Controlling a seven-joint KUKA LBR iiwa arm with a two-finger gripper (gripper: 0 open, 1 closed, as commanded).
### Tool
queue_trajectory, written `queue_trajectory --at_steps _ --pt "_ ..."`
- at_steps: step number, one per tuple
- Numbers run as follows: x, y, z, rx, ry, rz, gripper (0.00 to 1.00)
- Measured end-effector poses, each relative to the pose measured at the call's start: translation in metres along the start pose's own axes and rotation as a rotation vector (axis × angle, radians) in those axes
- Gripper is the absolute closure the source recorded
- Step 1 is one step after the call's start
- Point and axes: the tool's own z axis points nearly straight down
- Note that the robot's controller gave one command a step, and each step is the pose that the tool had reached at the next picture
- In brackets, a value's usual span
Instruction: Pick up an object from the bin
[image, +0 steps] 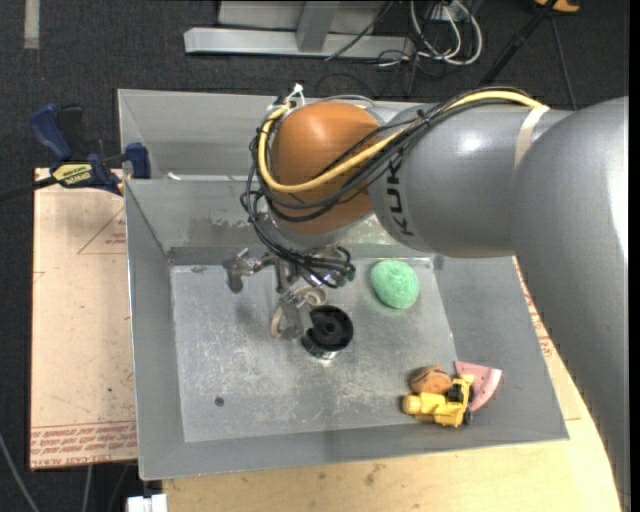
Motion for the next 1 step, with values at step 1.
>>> queue_trajectory --at_steps 1 --pt "0.0531 -0.0343 0.0094 0.000 -0.001 0.176 0.00"
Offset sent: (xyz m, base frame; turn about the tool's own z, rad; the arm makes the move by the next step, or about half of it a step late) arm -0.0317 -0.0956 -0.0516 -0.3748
